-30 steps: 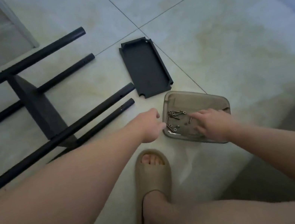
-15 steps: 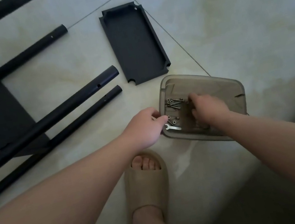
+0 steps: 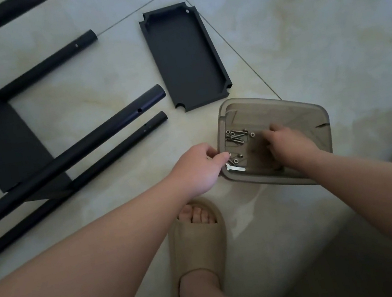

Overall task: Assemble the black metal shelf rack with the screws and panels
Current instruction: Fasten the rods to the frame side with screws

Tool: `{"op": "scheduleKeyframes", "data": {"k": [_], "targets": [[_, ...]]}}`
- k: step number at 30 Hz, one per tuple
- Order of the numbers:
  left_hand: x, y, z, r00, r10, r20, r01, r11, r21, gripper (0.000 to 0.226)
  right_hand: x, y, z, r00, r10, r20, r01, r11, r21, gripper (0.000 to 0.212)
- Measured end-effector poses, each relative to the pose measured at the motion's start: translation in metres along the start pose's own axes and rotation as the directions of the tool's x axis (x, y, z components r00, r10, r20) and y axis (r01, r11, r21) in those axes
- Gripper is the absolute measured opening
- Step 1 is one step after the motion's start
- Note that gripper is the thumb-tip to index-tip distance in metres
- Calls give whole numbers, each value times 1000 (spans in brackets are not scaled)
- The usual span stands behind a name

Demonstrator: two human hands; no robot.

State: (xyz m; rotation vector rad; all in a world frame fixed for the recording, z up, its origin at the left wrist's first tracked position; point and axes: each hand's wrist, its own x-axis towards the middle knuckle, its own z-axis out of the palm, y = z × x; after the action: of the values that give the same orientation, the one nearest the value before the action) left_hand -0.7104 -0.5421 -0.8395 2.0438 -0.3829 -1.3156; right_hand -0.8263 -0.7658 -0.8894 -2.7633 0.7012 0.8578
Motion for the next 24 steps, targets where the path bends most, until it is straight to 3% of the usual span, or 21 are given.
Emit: {"op": "scheduleKeyframes", "data": {"k": [3,6,12,18,24], "targets": [[-11,3,-10,1000,-6,-19,8,997,79,25,-18,-20,-19,994,-15,-111,29,992,124,9],[-34,11,-32,999,28,-36,-20,978,207,24,-47,-45,-48,962,-137,-238,178,971,160,11],[-101,9,-100,989,51,-142,-11,963,269,22,-98,-119,-110,869,-307,-389,410,886,218,6],[-169,-23,-185,944,76,-322,27,953,303,11,-119,-227,-146,832,-438,-339,541,773,330,16],[-198,-97,-241,891,-11,-454,69,991,110,8,-106,-326,-145,886,-435,-161,459,766,451,26]]}}
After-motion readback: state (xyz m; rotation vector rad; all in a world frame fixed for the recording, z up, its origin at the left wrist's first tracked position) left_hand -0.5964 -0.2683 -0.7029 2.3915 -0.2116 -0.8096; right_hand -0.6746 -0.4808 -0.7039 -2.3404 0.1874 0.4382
